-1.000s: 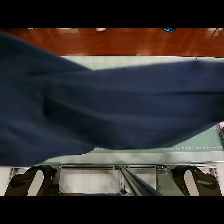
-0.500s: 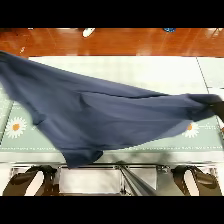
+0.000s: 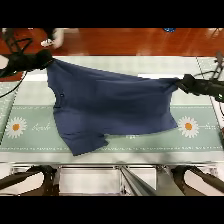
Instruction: Fold the shirts.
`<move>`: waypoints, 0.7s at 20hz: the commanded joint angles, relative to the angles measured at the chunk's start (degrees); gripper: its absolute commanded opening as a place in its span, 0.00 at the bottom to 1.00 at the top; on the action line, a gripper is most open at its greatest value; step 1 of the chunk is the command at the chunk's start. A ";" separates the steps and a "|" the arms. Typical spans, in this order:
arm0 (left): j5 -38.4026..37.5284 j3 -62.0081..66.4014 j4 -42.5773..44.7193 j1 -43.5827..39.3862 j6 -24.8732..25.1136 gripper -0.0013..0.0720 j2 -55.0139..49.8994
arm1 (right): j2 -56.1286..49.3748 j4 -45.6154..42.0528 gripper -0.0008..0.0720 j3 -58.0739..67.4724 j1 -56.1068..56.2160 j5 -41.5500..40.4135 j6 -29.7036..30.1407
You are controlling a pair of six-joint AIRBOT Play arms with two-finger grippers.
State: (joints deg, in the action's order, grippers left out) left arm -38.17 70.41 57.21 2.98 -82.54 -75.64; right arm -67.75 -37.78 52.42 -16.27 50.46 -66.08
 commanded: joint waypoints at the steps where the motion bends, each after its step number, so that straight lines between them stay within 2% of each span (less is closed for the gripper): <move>1: 2.08 6.88 -0.74 -0.79 -0.85 0.05 -9.55 | -17.38 13.53 0.04 7.10 0.02 -2.60 6.16; 3: -0.37 8.55 -0.72 -0.48 -1.75 0.09 -10.99 | -22.99 15.23 0.05 12.07 0.00 0.31 4.09; 4: -1.79 8.55 -0.68 -0.26 -2.16 0.31 -10.97 | -24.50 15.39 0.29 13.92 0.00 -0.37 1.99; 5: -4.20 8.55 -0.70 0.28 -3.93 0.71 -10.93 | -24.70 15.28 0.59 14.82 -0.26 -1.77 0.15; 7: -13.92 9.11 -0.15 3.41 -5.40 0.71 -10.67 | -23.52 14.69 0.57 15.93 -2.08 -1.09 0.42; 9: -25.16 9.09 1.86 8.00 -5.16 0.71 -10.14 | -20.94 13.42 0.57 15.96 -5.73 4.63 0.33; 11: -36.81 7.72 4.04 13.18 -4.37 0.71 -9.11 | -17.38 6.51 0.57 15.87 -9.97 11.98 -0.68; 12: -40.11 5.60 4.20 15.61 -2.93 0.71 -8.04 | -15.34 1.14 0.57 15.10 -11.69 14.49 -2.58; 14: -41.31 -3.10 3.58 19.80 -0.81 0.71 -3.37 | -9.40 -5.55 0.57 9.05 -15.28 14.86 -4.00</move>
State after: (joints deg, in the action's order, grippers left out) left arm -69.60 74.32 60.07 16.95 -85.91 -82.85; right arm -82.91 -33.30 65.67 -26.76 60.45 -67.51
